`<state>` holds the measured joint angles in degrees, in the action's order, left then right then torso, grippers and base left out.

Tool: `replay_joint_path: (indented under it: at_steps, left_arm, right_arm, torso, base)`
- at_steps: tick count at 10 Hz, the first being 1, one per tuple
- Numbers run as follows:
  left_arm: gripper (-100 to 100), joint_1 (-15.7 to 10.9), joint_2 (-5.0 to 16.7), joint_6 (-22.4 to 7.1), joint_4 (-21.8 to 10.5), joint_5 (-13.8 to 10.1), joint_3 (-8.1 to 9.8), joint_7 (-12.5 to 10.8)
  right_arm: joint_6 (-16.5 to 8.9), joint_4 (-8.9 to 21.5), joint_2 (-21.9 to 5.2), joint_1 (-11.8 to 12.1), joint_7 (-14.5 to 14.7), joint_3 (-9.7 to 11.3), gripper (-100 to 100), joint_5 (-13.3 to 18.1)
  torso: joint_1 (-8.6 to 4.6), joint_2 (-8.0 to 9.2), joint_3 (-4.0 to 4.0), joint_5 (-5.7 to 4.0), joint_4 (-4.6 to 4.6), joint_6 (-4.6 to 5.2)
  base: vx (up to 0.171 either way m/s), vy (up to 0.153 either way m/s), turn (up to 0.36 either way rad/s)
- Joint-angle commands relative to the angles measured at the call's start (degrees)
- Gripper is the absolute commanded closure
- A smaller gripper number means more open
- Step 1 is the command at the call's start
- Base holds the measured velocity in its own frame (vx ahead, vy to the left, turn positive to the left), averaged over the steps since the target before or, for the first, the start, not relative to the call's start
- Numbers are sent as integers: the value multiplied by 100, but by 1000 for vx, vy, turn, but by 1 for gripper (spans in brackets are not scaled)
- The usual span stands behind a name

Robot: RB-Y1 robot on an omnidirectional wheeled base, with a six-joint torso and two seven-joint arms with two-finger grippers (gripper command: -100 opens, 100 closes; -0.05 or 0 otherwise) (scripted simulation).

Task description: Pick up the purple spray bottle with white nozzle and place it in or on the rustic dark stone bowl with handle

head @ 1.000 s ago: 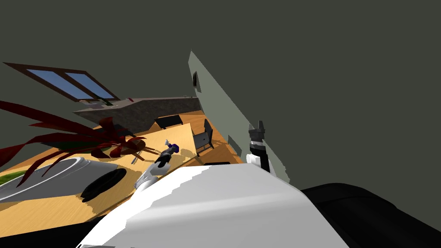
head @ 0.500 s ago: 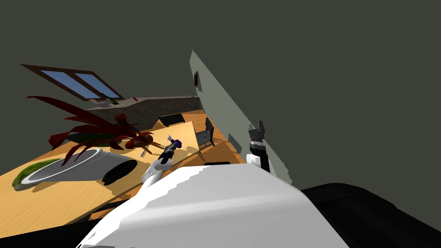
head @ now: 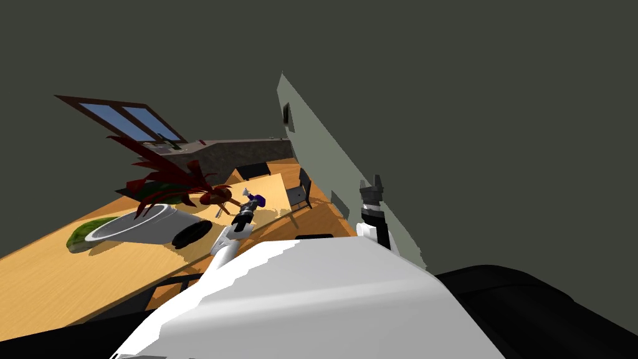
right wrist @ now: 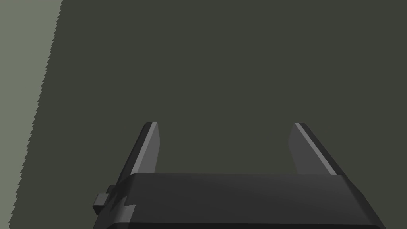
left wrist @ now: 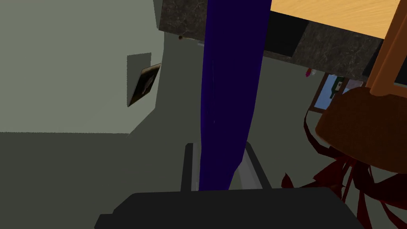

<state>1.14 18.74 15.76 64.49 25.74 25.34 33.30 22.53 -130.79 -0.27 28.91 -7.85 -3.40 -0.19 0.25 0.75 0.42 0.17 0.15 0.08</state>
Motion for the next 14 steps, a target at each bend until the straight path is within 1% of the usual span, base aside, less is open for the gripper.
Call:
replay_joint_path:
  at_steps: [1, 2, 3, 4, 6, 7, 8, 9, 10, 11, 12, 14]
  left_arm:
    - [100, -151, -97, 201, 109, -6, 110, 12]
    - [100, -151, -97, 201, 109, -6, 110, 12]
    - [100, -329, -167, 427, 174, -14, 237, 23]
    - [100, -329, -167, 427, 174, -14, 237, 23]
    - [100, -617, -243, 742, 223, -4, 411, 31]
    - [100, -617, -243, 742, 223, -4, 411, 31]
    - [100, -794, -188, 858, 102, 53, 446, -1]
    - [100, -845, -101, 855, -34, 104, 412, -38]
    - [100, -877, 27, 823, -216, 173, 349, -86]
    - [100, -886, 104, 800, -321, 213, 308, -114]
    - [100, -893, 282, 745, -549, 304, 215, -175]
    - [100, -889, 484, 685, -787, 409, 114, -237]
  right_arm:
    - [0, 0, 0, 0, 0, 0, 0, 0]
    - [0, 0, 0, 0, 0, 0, 0, 0]
    - [0, 0, 0, 0, 0, 0, 0, 0]
    - [0, 0, 0, 0, 0, 0, 0, 0]
    - [0, 0, 0, 0, 0, 0, 0, 0]
    - [0, 0, 0, 0, 0, 0, 0, 0]
    - [0, 0, 0, 0, 0, 0, 0, 0]
    - [0, 0, -1, 0, 0, -1, 0, 0]
    - [0, 0, -1, 1, 0, -1, 0, 0]
    - [0, 0, -2, 1, 0, -2, 0, 0]
    - [0, 0, -2, 2, 0, -2, 0, 0]
    - [0, 0, -2, 2, 0, -2, 0, 0]
  torso:
    - [0, 0, 0, 0, 0, 0]
    - [-9, 1, 2, -1, 3, 3]
    - [-6, -11, -5, 2, -1, 3]
    - [1, -6, -1, 0, 3, -2]
    - [3, 7, 6, 3, 5, -3]
    - [6, 26, 17, 3, 10, -5]
    - [5, 17, 13, 4, 8, -6]
    - [29, 16, 11, 6, 6, -16]
    - [52, 6, 4, 13, 1, -20]
    - [80, -15, -9, 20, -6, -23]
    - [83, -39, -23, 22, -12, -20]
    - [90, -65, -41, 22, -22, -23]
  base:
    - [-145, 4, 41]
    - [-88, 20, 8]
    - [-118, 36, 34]
    - [-122, 30, 34]
    - [-175, 39, 67]
    - [-143, 41, 18]
    - [-143, 101, 110]
    - [-119, 143, 123]
    - [-64, 201, 119]
    - [-13, 196, 78]
    - [23, 199, 119]
    - [29, 188, 91]
